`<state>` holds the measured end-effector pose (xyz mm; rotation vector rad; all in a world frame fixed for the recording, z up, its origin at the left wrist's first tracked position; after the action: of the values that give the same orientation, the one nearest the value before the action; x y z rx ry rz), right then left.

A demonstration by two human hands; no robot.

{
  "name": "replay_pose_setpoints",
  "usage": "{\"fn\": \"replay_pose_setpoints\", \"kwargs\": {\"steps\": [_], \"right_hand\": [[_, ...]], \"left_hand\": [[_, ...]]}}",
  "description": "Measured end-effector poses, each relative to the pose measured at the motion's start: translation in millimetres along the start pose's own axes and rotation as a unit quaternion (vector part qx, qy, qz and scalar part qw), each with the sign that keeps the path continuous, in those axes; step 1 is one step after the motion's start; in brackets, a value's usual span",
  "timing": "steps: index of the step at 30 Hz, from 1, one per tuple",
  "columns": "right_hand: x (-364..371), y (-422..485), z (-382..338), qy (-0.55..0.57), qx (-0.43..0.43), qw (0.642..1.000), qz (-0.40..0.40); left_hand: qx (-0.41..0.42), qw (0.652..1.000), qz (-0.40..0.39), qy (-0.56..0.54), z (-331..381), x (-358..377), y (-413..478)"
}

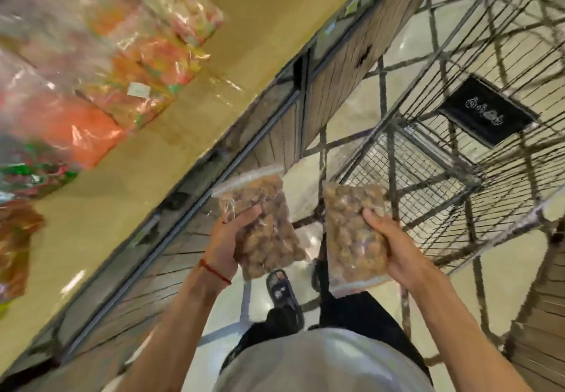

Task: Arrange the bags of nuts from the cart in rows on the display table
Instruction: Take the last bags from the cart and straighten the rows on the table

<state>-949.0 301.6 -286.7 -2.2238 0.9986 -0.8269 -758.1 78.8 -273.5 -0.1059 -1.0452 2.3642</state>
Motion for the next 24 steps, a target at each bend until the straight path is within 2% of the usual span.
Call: {"fn": "replay_pose_setpoints", "kwargs": {"steps": [9,16,24], "right_hand": [[104,3,10,-0.157,0.023,0.976,-0.148],[182,-2,43,-0.241,0.082,0.931,-0.261],[279,-56,110,-0.356,0.077,0.870,-0.334]], "left_hand": [[0.069,0.983,0.123,-0.119,-47,-89,-97],[0.059,0.929,0.272,-0.245,-123,-126,-184],[0.085,0.881,0.355,-0.300,-187,-191,-254]]}}
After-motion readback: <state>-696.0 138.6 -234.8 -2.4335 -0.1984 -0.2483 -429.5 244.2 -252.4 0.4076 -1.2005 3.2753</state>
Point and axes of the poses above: each hand's wrist, its own y-axis towards the middle knuckle, its own x-axis out of the palm, z = x × y, the point moved 4 cm from there along y, towards the middle knuckle, and after that the axes turned 4 degrees about z, right-handed, at the moved point
